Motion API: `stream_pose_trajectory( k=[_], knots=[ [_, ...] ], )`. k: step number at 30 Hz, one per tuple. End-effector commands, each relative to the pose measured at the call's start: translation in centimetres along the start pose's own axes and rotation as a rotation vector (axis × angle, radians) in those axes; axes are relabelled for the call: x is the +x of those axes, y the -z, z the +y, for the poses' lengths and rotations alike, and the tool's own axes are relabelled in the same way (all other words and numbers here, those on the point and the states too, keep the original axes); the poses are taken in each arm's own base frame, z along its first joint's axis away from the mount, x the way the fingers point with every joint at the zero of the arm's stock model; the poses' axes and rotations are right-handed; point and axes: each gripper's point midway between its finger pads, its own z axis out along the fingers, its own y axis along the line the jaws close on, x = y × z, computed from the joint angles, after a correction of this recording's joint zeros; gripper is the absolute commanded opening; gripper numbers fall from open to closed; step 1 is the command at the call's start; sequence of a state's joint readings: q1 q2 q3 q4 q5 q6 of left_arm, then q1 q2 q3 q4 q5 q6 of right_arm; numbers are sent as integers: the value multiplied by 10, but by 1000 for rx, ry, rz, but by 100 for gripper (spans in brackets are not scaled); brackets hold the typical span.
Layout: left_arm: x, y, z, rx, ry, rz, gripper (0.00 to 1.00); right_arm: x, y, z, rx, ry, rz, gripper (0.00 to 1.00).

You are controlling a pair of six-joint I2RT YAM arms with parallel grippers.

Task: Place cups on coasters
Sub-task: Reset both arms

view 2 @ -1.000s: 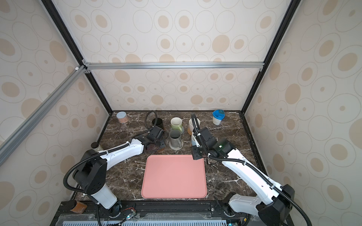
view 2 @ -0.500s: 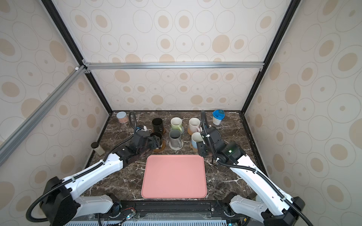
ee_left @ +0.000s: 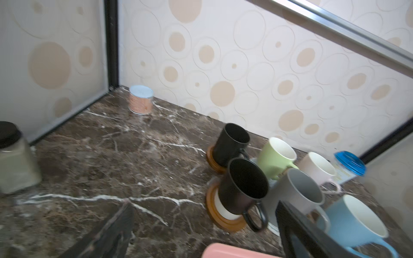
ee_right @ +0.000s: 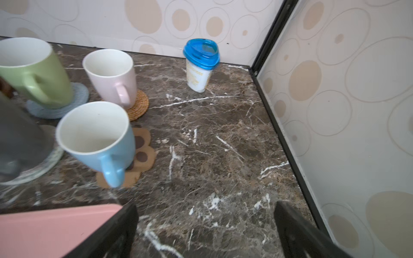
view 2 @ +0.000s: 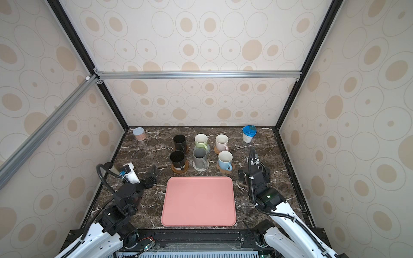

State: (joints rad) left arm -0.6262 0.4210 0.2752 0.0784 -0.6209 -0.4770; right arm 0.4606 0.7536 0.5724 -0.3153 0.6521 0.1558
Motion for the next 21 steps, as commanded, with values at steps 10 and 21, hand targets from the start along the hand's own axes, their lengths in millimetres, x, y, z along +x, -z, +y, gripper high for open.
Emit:
stream_pose_trajectory(
  k=[10, 21],
  knots=[
    [-1, -6, 59, -299, -238, -198, 100, 42, -73, -15, 109, -53, 8, 99],
    [27, -43, 99, -304, -210, -137, 100, 29, -122, -16, 103, -152, -64, 99]
  ],
)
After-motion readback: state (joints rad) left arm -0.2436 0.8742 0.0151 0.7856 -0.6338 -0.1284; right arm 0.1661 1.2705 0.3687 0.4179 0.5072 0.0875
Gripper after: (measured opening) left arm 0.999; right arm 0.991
